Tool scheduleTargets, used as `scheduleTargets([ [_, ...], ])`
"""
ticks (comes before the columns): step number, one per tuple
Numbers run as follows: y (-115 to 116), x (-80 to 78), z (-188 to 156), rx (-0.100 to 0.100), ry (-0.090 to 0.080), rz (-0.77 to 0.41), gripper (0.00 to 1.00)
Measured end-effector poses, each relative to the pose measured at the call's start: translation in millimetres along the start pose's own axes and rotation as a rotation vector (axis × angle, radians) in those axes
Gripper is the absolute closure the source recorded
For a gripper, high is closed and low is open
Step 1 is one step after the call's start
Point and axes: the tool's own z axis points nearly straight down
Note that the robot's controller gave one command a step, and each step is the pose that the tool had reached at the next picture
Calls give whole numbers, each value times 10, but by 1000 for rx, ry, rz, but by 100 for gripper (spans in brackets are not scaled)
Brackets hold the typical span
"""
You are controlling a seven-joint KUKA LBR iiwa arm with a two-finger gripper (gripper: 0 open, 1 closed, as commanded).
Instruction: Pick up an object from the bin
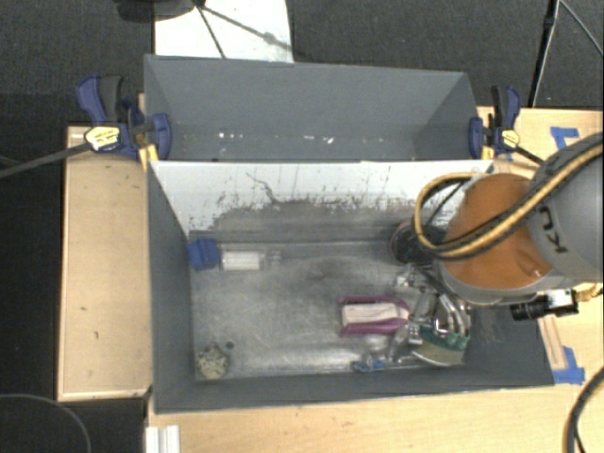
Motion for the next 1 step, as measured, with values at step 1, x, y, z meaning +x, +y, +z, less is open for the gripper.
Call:
scheduleTargets([
  [1, -17, -16, -8, 1, -4, -2, 100],
])
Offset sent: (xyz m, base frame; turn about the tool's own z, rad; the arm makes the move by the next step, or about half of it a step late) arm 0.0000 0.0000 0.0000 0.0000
